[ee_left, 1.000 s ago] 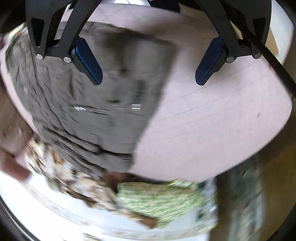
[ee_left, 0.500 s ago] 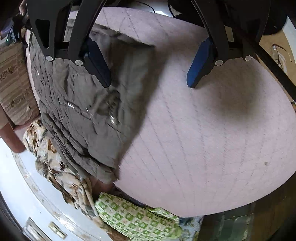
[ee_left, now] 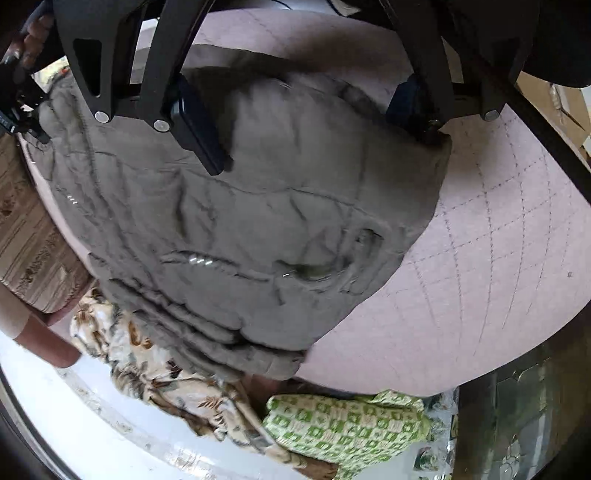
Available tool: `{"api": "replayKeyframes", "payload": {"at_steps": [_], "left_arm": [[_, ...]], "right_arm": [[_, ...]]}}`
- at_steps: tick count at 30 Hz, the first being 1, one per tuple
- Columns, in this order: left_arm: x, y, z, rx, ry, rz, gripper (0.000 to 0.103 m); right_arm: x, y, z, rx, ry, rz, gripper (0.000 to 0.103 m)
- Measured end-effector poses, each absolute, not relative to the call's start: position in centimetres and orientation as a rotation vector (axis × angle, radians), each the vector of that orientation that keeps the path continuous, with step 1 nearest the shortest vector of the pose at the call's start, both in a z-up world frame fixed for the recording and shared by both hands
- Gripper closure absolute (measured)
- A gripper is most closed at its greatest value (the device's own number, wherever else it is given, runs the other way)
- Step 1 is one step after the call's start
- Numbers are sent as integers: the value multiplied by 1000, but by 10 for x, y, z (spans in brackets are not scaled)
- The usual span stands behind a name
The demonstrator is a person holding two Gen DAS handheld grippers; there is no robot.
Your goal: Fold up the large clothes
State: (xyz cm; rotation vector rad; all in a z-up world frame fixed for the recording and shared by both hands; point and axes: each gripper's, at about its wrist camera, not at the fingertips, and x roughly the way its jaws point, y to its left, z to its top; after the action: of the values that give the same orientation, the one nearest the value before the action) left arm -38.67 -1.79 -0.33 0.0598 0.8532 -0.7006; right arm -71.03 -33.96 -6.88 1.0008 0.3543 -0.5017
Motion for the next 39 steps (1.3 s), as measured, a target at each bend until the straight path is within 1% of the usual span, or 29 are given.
{"api": "replayKeyframes", "payload": {"at_steps": [6, 10, 14, 22, 29, 30, 32, 33, 35, 38, 39], "left_arm": [[-398, -29, -6, 166, 795, -656, 22], [-398, -33, -9, 182, 786, -635, 14], [-397, -35, -11, 194, 784, -628, 8], [-402, -33, -13, 201, 760, -609, 7], [-405, -36, -12, 223, 736, -594, 7], [-404, -37, -11, 231, 747, -596, 8], [-404, -40, -8, 243, 750, -618, 20], [-407, -42, -8, 258, 738, -617, 22], [-412, -46, -6, 292, 706, -609, 32], [-420, -51, -5, 338, 665, -607, 41], [-421, -51, -5, 342, 663, -609, 41]], "right_arm": [[-703, -332, -70, 928, 365, -541, 62], [-707, -332, -71, 921, 341, -532, 62], [-708, -331, -72, 932, 325, -528, 62], [-711, -332, -73, 941, 310, -525, 62], [-702, -330, -66, 893, 378, -548, 63], [-702, -330, -66, 890, 384, -549, 63], [-701, -329, -65, 879, 393, -554, 63], [-699, -328, -64, 861, 401, -563, 64], [-696, -323, -61, 819, 422, -582, 67], [-693, -321, -59, 787, 442, -594, 68], [-692, -320, -59, 782, 446, -597, 68]]}}
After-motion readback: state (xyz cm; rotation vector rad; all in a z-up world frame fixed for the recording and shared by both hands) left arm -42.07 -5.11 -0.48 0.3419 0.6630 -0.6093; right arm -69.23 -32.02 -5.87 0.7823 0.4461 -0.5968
